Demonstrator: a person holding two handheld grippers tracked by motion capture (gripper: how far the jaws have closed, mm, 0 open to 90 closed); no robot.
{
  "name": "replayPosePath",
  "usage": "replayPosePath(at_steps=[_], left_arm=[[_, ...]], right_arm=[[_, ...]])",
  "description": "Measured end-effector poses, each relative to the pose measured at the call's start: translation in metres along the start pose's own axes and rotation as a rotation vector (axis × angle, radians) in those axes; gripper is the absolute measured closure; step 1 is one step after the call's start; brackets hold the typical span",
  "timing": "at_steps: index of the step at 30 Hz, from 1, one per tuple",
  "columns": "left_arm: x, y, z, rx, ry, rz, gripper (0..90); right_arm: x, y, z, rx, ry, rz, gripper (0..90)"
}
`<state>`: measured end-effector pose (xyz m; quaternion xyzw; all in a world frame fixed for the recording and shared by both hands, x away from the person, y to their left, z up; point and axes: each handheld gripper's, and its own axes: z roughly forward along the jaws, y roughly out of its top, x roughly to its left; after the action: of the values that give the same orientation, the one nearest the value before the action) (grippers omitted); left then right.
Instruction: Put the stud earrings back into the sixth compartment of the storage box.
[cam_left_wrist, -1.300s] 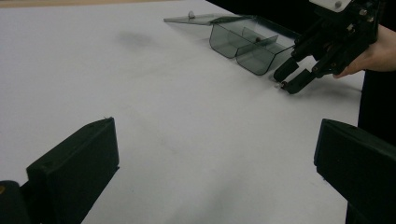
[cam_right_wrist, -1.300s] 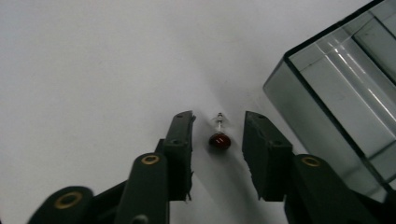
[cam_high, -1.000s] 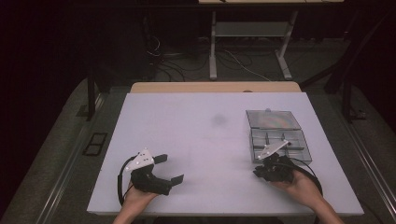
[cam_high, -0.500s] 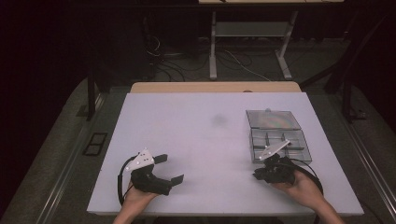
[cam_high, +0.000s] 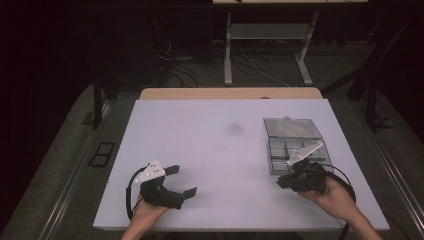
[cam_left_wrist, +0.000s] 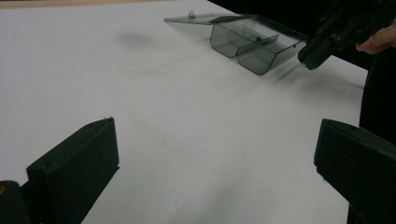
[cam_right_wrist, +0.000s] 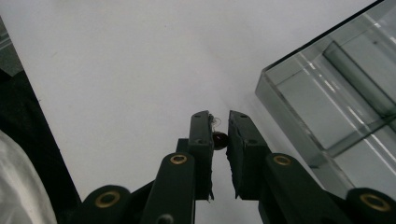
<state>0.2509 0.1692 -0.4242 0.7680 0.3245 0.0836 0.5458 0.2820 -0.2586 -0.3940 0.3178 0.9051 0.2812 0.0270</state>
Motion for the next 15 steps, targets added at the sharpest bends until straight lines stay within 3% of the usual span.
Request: replayPosePath(at_steps=[15], left_arm=[[0.0,0.0,0.0,0.002,-0.001,0.002,0.0]], right_arm=[[-0.011,0.004,-0.033,-0.022,-0.048,0.007,79.6]])
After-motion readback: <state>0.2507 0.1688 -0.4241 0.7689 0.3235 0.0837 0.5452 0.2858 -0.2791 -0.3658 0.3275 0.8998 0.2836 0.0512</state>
